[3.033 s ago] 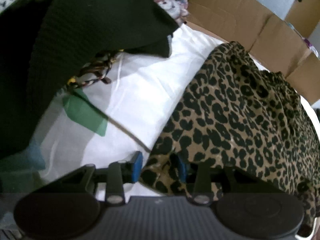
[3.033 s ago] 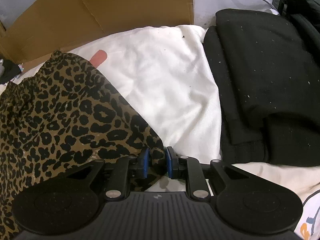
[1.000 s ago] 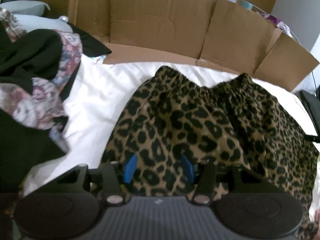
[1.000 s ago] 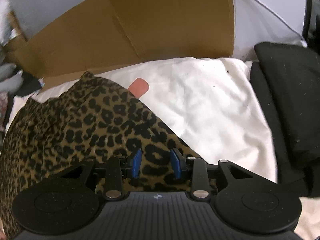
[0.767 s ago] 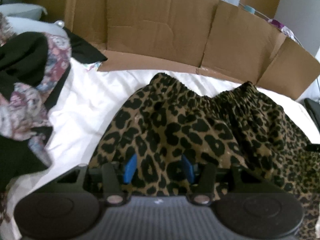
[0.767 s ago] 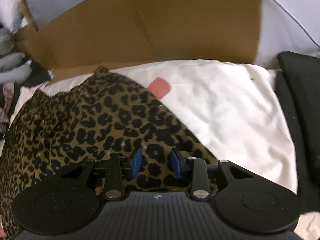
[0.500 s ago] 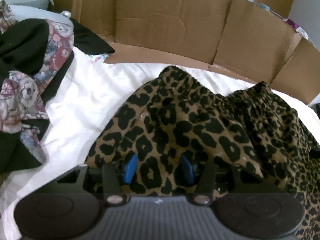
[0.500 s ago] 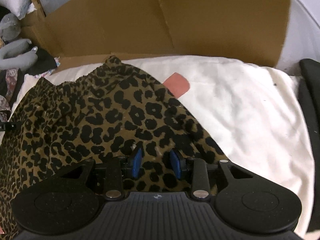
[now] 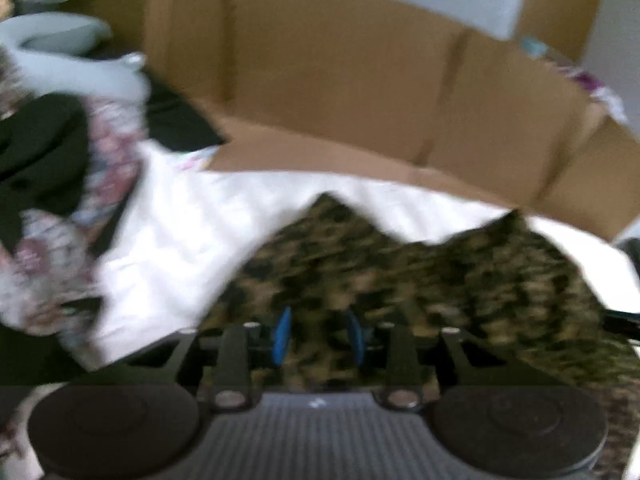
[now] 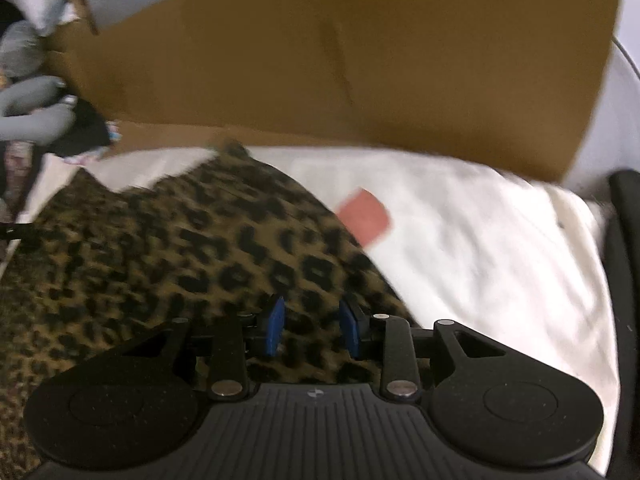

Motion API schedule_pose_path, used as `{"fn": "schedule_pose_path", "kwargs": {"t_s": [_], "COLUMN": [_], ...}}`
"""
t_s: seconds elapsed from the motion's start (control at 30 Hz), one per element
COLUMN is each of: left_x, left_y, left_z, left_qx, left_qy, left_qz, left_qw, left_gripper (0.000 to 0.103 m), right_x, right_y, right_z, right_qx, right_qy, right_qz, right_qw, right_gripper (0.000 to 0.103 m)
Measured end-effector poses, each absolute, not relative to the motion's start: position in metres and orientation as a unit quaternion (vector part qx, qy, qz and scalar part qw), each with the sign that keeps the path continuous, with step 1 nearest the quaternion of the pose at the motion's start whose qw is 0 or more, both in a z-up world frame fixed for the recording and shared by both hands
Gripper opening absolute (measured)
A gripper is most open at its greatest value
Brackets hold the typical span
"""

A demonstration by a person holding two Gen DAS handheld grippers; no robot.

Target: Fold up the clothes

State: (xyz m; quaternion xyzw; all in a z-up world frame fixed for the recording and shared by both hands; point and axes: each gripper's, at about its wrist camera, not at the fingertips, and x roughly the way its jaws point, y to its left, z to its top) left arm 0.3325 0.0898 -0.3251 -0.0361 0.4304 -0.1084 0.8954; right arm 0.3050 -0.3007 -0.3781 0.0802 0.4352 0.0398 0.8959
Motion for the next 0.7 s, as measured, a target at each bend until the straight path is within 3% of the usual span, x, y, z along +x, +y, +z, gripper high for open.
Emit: {"fn": "schedule_pose_path", "kwargs": {"t_s": [0.3,0.53,0.7], "left_x": [0.344,0.347,0.337], "left_y": [0.053,0.070,0.072], "left_z": [-0.351,-0.366,-0.354], "left_qx": [-0.016,0.013,0.013], "left_qy": [0.442,0.450,0.443], "left_qz": [-0.187,-0.130,-0.123], "left_qw": [0.877,0.883,0.888], "left_gripper": [0.034,0.019,0.021], "right_x": [0.348,0.345,0.337], "right_y": [-0.251,-0.247,-0.266], "right_z": [-0.371,-0.396,-0.398], "right_qx": [0.069,0.032,0.033], "right_qy": [0.414,0.452,0.462], "right_qz": [0.090,0.067,0.032], "right_qw": [0.903,0.889,0.886], "right_gripper": [0.037,0.037,0.037]}}
